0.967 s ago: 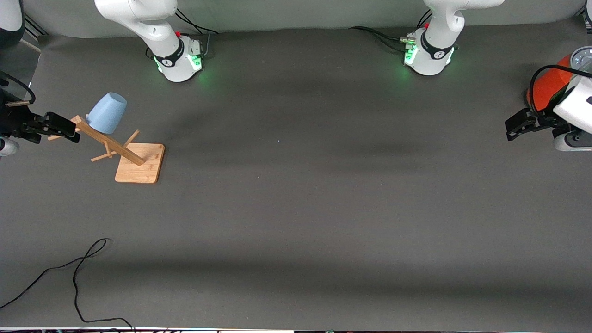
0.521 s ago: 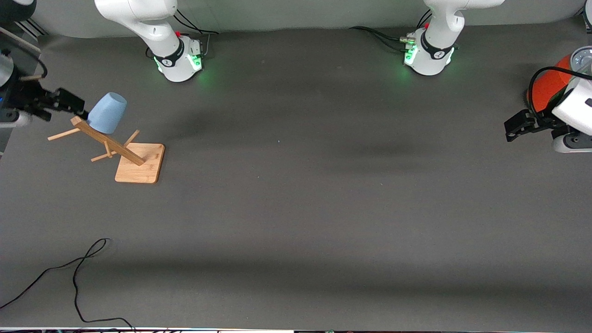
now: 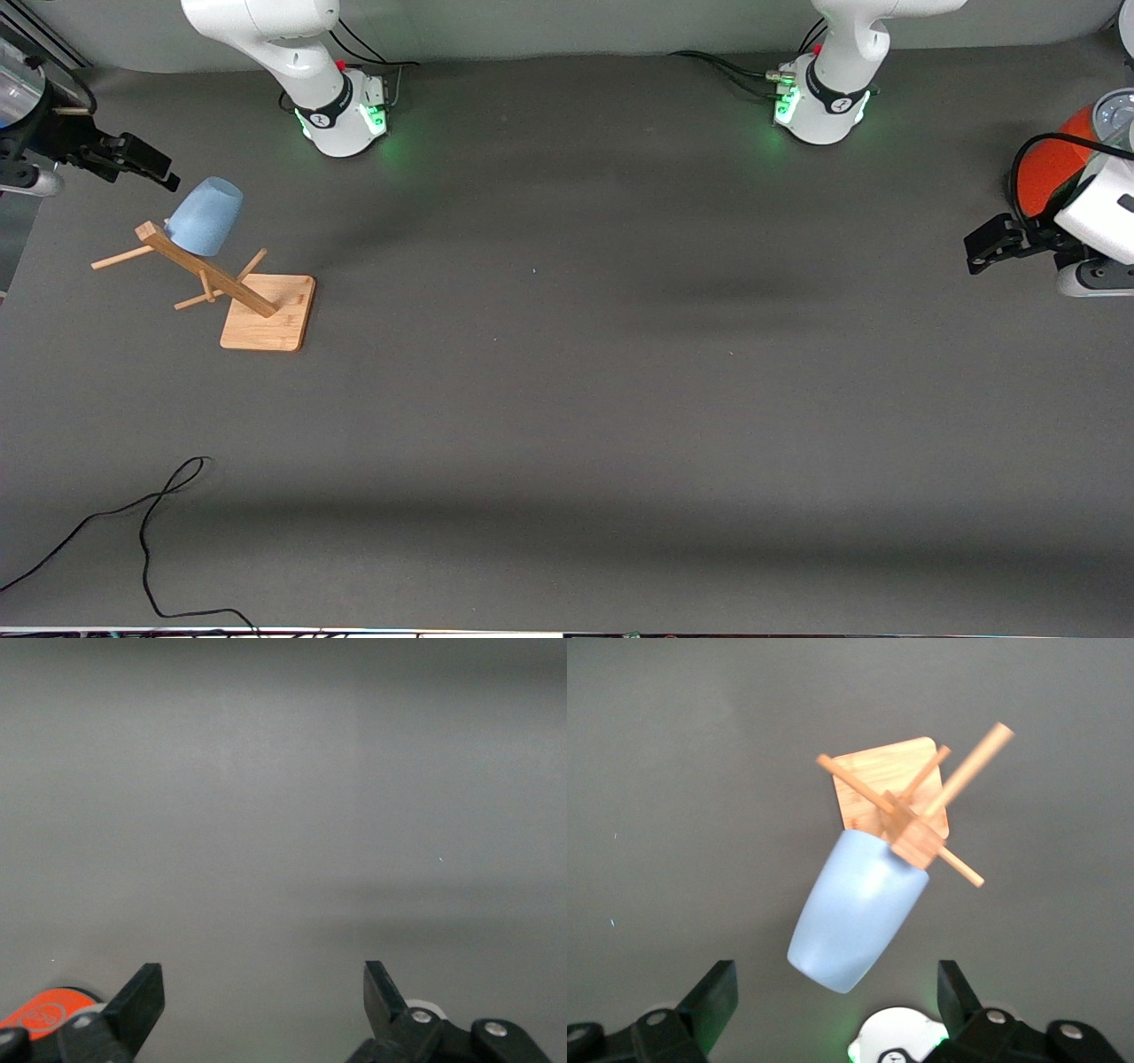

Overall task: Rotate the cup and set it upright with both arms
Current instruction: 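Close the right gripper on the blue cup's base at the peg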

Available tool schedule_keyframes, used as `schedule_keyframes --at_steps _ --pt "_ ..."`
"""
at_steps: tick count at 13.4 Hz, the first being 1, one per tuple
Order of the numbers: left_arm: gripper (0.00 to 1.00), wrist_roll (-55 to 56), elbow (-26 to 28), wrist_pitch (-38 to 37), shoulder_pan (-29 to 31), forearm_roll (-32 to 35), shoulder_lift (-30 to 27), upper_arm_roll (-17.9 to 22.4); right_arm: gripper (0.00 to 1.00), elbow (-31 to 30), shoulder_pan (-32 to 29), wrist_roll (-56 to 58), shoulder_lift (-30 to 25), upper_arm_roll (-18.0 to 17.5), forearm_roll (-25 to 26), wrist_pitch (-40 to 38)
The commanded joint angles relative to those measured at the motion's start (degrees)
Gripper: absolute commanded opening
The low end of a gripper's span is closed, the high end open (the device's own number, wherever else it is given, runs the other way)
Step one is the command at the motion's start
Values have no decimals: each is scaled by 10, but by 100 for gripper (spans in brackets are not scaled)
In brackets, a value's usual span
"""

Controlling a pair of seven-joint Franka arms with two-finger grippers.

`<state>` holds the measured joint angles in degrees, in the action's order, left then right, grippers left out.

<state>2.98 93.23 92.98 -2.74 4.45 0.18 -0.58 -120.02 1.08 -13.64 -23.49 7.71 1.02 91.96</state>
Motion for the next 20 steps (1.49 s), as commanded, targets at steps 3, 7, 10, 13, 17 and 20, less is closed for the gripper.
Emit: schedule_keyframes --at_steps 3,7,10,13,17,20 --pt "100 8 -2 3 -7 -1 -3 3 100 -9 4 -175 3 18 -3 11" --pt "100 8 -6 4 -10 -1 -2 3 100 -12 4 -214 11 29 -11 30" --pt "100 8 -6 3 -9 -1 -2 3 100 -63 9 -240 6 29 -13 78" --pt "100 8 -6 8 -9 -7 0 3 100 -95 10 -240 7 29 -14 100" --pt "100 8 -10 9 -9 -15 4 3 100 -149 10 -240 7 29 -29 146" --pt "100 8 -12 9 -9 -15 8 3 100 -163 10 -239 12 29 -29 164"
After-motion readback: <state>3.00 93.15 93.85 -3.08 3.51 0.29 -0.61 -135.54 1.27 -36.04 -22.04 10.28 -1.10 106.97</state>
